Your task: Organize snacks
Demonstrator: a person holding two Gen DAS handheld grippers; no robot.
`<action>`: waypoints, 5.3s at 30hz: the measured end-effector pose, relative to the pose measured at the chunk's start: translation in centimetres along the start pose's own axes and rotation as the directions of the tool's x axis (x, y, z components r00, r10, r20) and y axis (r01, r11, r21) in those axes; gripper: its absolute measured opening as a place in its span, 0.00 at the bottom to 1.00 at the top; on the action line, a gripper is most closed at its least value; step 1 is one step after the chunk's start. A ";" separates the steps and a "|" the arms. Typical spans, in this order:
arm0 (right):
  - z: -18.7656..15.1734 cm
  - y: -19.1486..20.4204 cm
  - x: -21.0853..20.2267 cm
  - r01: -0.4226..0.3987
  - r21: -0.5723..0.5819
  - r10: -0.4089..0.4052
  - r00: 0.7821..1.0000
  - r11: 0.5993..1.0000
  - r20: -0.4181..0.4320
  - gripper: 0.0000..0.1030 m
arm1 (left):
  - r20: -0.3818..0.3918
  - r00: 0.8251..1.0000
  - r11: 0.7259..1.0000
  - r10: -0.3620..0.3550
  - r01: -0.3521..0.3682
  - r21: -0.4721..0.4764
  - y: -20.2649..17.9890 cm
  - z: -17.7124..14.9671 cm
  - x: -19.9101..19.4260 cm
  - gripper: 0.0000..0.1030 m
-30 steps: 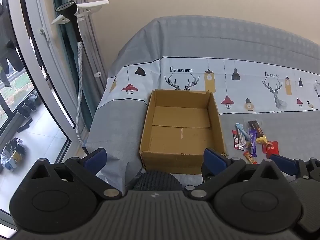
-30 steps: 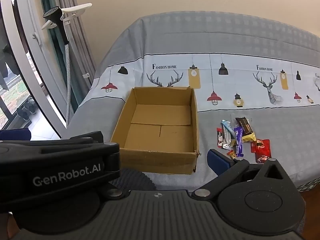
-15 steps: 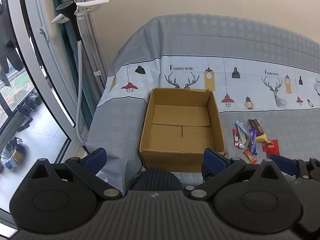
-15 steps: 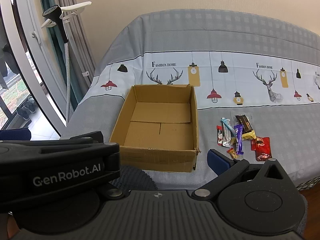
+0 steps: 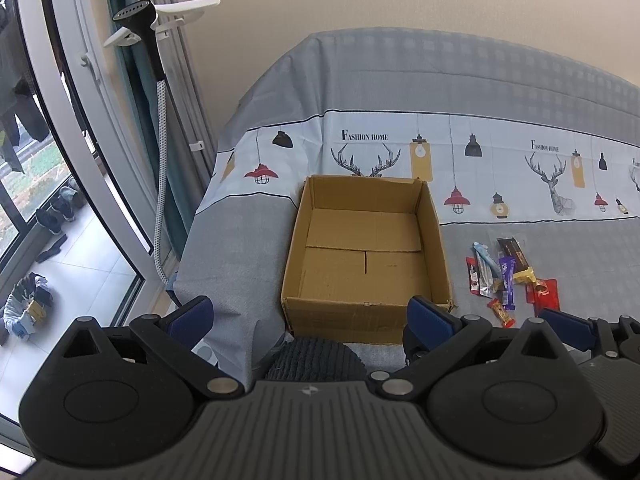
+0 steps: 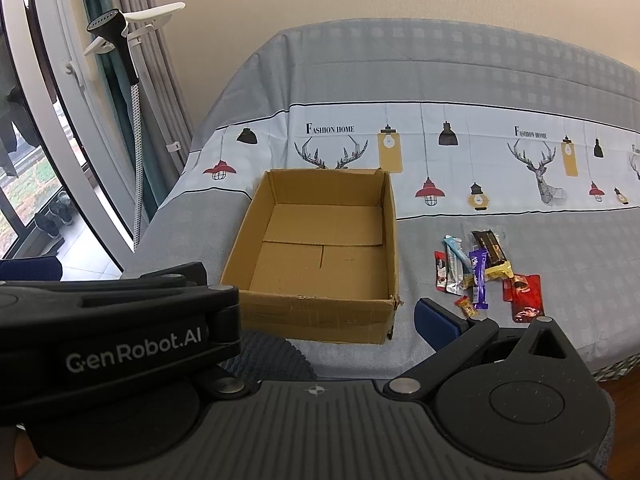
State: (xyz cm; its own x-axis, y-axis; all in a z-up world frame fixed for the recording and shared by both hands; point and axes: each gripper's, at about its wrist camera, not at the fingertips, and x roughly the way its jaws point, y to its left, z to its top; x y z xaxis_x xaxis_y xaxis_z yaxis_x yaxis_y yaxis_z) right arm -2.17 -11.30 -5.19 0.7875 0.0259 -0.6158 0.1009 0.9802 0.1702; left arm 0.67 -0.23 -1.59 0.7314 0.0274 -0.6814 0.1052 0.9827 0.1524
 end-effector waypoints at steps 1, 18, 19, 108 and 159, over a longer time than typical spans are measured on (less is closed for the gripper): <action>-0.2 0.0 0.2 0.004 -0.002 -0.004 1.000 1.000 -0.010 0.99 | -0.001 1.000 1.000 -0.001 0.001 0.000 0.0 0.0 0.0 1.00; -0.2 -0.8 0.9 -0.029 0.020 0.030 0.999 0.999 -0.017 0.99 | -0.014 1.000 1.000 0.014 -0.014 0.016 -0.9 -0.2 0.8 1.00; -0.3 -1.0 1.1 -0.035 0.028 0.036 0.999 0.999 -0.020 0.99 | -0.018 1.000 1.000 0.017 -0.017 0.023 -1.2 -0.1 1.2 1.00; -8.8 -29.7 20.2 0.082 0.030 -0.084 0.993 0.996 0.085 0.64 | 0.002 0.777 0.776 -0.630 0.629 -0.048 -18.4 2.4 26.9 0.11; -2.6 -3.2 36.4 -0.169 -0.190 0.131 0.972 0.967 -0.196 0.64 | -0.152 0.878 0.884 -0.453 0.421 -0.202 2.8 -3.0 41.9 0.10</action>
State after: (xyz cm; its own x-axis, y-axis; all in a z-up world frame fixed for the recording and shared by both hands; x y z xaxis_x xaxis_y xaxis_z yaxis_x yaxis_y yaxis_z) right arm 24.56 -12.98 -30.17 0.6590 0.1921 -0.7272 -0.1509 0.9810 0.1223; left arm 29.62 4.21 -31.87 0.4924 -0.3937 -0.7763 0.2652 0.9173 -0.2970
